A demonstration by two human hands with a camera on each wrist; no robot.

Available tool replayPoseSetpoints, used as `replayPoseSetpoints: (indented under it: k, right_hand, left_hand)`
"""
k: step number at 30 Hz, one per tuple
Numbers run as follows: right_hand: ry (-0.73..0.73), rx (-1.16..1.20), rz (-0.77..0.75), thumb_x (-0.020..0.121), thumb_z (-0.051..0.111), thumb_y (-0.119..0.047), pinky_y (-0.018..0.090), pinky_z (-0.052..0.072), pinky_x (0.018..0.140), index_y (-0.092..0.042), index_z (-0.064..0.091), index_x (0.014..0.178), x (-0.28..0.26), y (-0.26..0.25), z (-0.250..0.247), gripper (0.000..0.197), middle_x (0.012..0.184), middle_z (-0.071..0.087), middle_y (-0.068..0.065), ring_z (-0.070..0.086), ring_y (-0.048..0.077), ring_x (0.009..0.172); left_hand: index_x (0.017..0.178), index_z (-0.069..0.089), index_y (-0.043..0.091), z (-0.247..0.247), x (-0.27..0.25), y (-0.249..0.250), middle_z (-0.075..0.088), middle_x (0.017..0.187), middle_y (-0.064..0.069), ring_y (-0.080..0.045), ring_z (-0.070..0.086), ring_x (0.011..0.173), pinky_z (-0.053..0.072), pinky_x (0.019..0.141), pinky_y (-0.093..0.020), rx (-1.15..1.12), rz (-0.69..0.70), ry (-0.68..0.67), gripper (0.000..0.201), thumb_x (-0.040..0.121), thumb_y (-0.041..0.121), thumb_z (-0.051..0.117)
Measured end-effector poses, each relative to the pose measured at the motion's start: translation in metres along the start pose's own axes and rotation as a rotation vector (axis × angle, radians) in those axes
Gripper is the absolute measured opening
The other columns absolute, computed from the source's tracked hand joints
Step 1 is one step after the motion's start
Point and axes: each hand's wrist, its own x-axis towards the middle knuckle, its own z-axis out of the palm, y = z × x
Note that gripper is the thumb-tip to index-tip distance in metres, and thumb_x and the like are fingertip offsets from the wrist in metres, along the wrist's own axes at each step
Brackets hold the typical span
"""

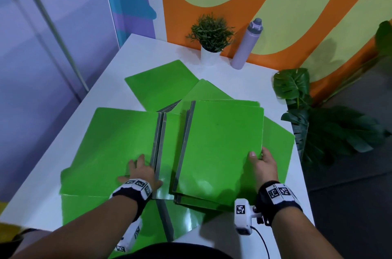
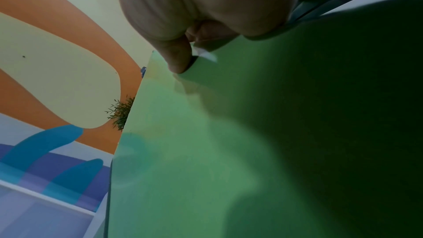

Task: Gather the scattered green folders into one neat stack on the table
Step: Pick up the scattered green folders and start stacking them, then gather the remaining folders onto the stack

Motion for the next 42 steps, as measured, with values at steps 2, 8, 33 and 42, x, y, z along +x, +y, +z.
replayPoseSetpoints:
  k: [2,8,33,42]
  right_hand:
    - [0.0,0.019,0.014,0.093,0.054,-0.017,0.049,0.025,0.112,-0.018,0.026,0.147,-0.001,-0.001,-0.001,0.061,0.155,0.026,0.011,0.027,0.03,0.14]
    - [0.038,0.086,0.024,0.092,0.055,-0.017,0.051,0.023,0.112,-0.019,0.029,0.146,0.005,-0.005,-0.018,0.06,0.155,0.026,0.008,0.027,0.03,0.14]
    - [-0.244,0.199,0.0,0.093,0.051,-0.012,0.062,0.016,0.109,-0.042,0.026,0.14,-0.01,-0.019,0.05,0.061,0.157,0.013,0.009,0.016,0.03,0.142]
    - [-0.271,-0.402,-0.123,0.093,0.051,-0.018,0.039,0.038,0.105,-0.016,0.058,0.124,-0.001,0.002,0.049,0.031,0.133,0.056,0.008,0.053,0.023,0.116]
  left_hand:
    - [0.1,0.068,0.023,0.0,0.004,-0.002,0.009,0.159,-0.002,-0.035,0.007,0.145,0.024,0.111,-0.064,-0.043,-0.012,-0.029,0.035,0.076,0.048,0.067]
    - [0.105,0.062,0.0,-0.043,-0.011,-0.007,0.026,0.15,-0.016,-0.035,0.047,0.124,0.048,0.1,-0.04,-0.454,-0.028,0.227,0.022,0.09,0.013,0.053]
    - [0.133,0.036,0.03,-0.1,-0.077,-0.026,0.036,0.131,0.012,-0.012,0.037,0.121,0.031,0.108,-0.041,-1.116,0.299,-0.126,0.044,0.095,0.052,0.035]
    - [0.111,0.044,0.025,-0.091,-0.057,-0.059,0.057,0.101,-0.009,-0.031,0.053,0.1,0.043,0.09,-0.042,-1.023,0.16,0.19,0.03,0.09,0.008,0.056]
